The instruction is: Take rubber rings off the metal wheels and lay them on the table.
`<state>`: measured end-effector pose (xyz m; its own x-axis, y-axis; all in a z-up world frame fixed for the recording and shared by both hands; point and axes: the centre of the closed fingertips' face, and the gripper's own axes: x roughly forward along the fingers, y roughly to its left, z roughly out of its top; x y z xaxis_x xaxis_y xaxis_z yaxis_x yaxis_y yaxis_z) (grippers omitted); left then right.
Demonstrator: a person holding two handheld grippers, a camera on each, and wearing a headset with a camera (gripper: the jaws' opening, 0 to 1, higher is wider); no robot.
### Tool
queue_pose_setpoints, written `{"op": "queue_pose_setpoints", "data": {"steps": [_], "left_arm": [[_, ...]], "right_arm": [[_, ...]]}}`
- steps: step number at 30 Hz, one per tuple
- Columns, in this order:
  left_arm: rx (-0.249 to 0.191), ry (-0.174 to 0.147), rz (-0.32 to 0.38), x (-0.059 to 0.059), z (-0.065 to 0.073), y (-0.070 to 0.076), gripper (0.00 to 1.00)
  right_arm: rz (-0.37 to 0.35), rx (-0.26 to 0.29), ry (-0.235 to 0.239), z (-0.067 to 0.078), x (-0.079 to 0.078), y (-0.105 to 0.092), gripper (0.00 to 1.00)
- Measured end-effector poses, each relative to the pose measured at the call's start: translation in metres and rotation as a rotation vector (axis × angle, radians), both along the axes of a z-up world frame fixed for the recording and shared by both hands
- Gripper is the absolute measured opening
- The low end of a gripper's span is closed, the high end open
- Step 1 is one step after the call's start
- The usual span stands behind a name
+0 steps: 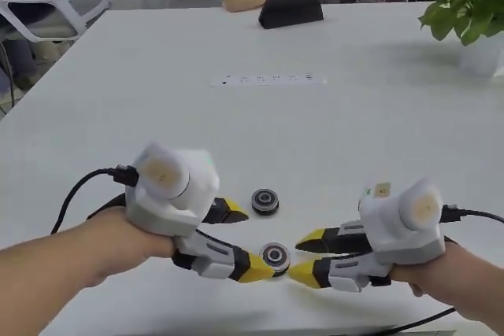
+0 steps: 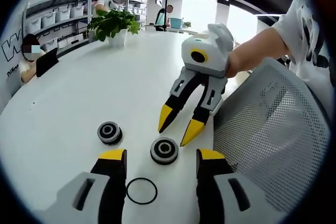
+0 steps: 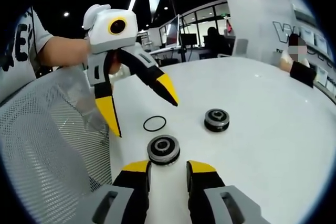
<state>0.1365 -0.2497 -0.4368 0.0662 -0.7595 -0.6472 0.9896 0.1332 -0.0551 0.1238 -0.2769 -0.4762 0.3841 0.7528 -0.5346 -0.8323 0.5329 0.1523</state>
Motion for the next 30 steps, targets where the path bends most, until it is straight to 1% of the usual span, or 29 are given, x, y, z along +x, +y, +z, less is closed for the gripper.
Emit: {"op": "queue_pose_setpoints", "data": {"steps": [8, 12, 19, 25, 30], "left_arm": [[-0.005, 0.021, -0.002, -0.002, -0.004, -0.005, 0.42], [0.0, 0.028, -0.007, -0.004, -0.009, -0.006, 0.38], [0.009, 0.033, -0.012, -0.006, -0.013, -0.007, 0.32], [0.008, 0.036, -0.021, -0.007, -0.015, -0.01, 0.27], [0.021, 0.036, -0.03, -0.01, -0.021, -0.014, 0.24]], "right_arm": [[0.003, 0.008, -0.003, -0.002, 0.0, 0.006, 0.21], [0.003, 0.011, -0.001, -0.003, 0.0, 0.007, 0.2], [0.005, 0.011, -0.001, -0.004, -0.001, 0.008, 0.18], [0.004, 0.013, 0.0, -0.004, -0.002, 0.008, 0.17], [0.0, 0.017, 0.001, -0.004, -0.002, 0.008, 0.17]]}}
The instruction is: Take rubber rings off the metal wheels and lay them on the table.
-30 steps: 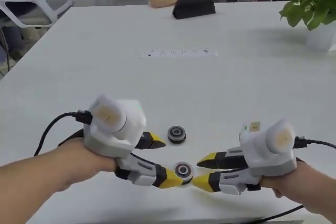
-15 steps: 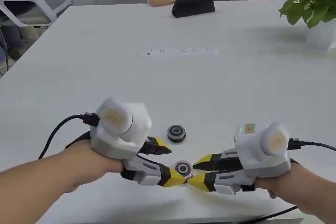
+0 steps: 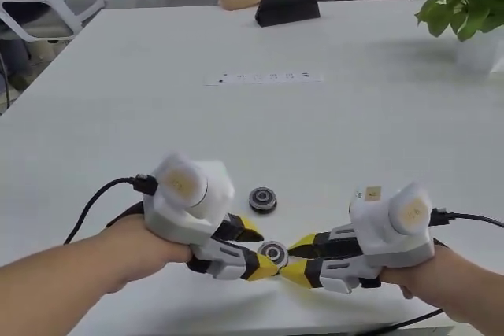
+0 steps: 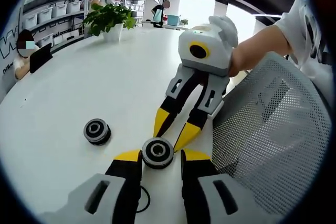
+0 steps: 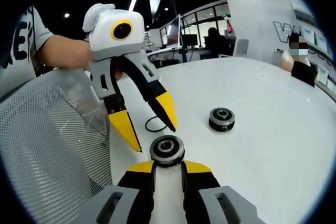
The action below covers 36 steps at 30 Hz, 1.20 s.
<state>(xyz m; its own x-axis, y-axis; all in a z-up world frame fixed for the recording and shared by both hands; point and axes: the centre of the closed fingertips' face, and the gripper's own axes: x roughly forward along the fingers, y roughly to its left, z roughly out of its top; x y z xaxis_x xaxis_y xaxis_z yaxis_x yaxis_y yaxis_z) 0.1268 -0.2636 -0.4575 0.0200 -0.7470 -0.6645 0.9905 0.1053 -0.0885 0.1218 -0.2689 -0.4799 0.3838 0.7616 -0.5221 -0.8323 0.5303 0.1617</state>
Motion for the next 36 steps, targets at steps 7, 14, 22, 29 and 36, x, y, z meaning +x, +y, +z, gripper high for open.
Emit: {"op": "queue_pose_setpoints", "data": {"steps": [7, 14, 22, 29, 36], "left_arm": [[0.004, -0.008, -0.007, -0.0009, -0.0023, -0.0029, 0.19], [0.009, -0.033, -0.005, 0.002, -0.004, -0.0031, 0.14], [0.016, -0.103, -0.02, 0.0028, -0.0055, -0.0059, 0.09], [0.009, -0.122, -0.009, 0.0049, -0.0054, -0.0058, 0.07], [0.007, -0.132, -0.006, 0.0039, -0.005, -0.0049, 0.07]], "right_arm": [[-0.005, 0.004, 0.0, -0.0001, -0.0008, -0.0005, 0.16], [-0.007, 0.008, 0.001, -0.0001, -0.0004, -0.0006, 0.16], [-0.008, 0.011, 0.001, 0.0, -0.0005, -0.0008, 0.16], [-0.012, 0.014, 0.003, -0.0003, -0.0004, -0.0008, 0.16], [-0.019, 0.011, 0.01, -0.0004, -0.0002, -0.0008, 0.15]]}}
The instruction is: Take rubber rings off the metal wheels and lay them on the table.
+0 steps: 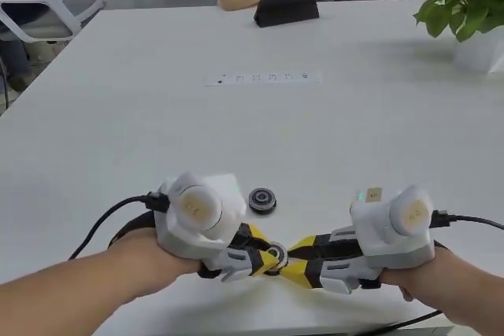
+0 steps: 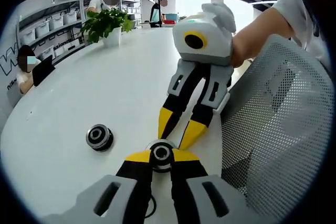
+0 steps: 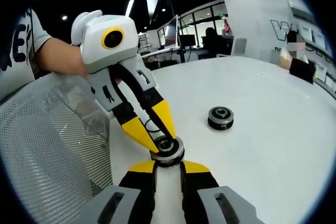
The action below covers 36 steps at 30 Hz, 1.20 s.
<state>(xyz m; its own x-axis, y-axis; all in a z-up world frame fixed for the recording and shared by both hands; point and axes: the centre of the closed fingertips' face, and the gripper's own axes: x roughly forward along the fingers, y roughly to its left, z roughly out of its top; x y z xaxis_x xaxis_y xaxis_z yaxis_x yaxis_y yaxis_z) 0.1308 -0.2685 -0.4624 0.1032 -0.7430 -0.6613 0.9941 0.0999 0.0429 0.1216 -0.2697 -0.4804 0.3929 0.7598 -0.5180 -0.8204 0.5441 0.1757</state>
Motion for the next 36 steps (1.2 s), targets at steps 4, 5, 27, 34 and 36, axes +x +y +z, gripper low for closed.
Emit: {"op": "queue_pose_setpoints", "data": {"steps": [4, 5, 27, 34, 36], "left_arm": [[0.001, -0.001, 0.003, 0.0, 0.0, 0.0, 0.07], [0.0, 0.0, 0.005, 0.0, 0.0, 0.0, 0.07], [0.001, -0.015, 0.013, 0.0, 0.0, 0.001, 0.07], [-0.001, -0.016, 0.016, 0.001, 0.0, 0.001, 0.07], [0.0, -0.017, 0.016, 0.001, 0.0, 0.001, 0.07]], "right_arm": [[-0.004, -0.006, -0.002, 0.0, 0.0, 0.0, 0.14], [-0.005, -0.008, -0.002, 0.0, 0.0, 0.0, 0.13], [-0.159, 0.085, 0.138, -0.002, 0.005, -0.009, 0.0], [-0.184, 0.104, 0.149, -0.001, 0.005, -0.01, 0.0], [-0.19, 0.114, 0.153, 0.001, 0.005, -0.01, 0.0]]}}
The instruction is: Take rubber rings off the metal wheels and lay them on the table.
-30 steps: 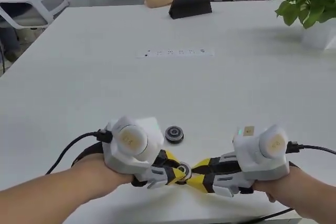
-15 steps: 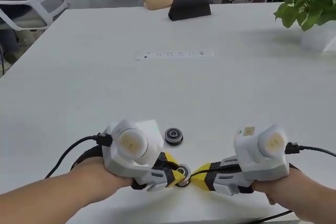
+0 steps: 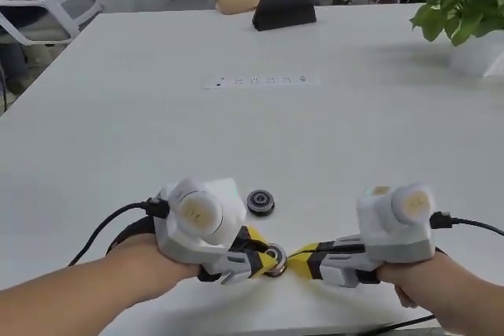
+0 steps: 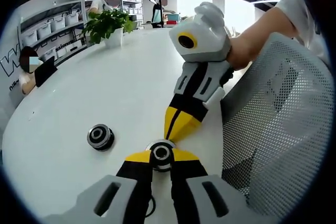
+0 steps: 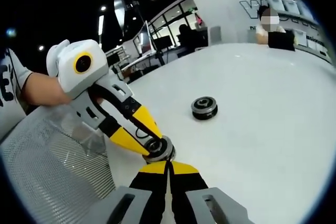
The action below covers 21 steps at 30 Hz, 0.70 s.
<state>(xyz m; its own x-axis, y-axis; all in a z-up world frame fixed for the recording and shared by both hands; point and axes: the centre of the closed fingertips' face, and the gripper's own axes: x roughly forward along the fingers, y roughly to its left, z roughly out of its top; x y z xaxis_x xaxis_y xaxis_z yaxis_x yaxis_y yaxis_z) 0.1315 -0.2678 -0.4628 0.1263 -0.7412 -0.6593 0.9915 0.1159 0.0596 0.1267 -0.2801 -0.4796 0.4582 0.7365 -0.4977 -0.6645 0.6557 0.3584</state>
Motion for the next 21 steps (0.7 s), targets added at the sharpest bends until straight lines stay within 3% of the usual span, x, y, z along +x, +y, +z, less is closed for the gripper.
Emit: {"op": "queue_pose_setpoints", "data": {"steps": [10, 12, 15, 21], "left_arm": [[0.003, -0.001, 0.004, 0.0, 0.0, 0.0, 0.07], [0.003, 0.0, 0.005, -0.001, 0.0, 0.0, 0.07], [0.004, 0.001, 0.006, -0.001, 0.0, 0.0, 0.07], [0.005, -0.001, 0.009, -0.001, 0.0, 0.0, 0.07]], "right_arm": [[-0.046, 0.042, 0.007, 0.006, 0.003, -0.002, 0.0], [-0.069, 0.102, 0.036, 0.011, 0.004, -0.001, 0.0], [-0.059, 0.081, 0.028, 0.01, 0.004, -0.001, 0.0], [-0.068, 0.089, 0.036, 0.011, 0.005, 0.001, 0.0]]}}
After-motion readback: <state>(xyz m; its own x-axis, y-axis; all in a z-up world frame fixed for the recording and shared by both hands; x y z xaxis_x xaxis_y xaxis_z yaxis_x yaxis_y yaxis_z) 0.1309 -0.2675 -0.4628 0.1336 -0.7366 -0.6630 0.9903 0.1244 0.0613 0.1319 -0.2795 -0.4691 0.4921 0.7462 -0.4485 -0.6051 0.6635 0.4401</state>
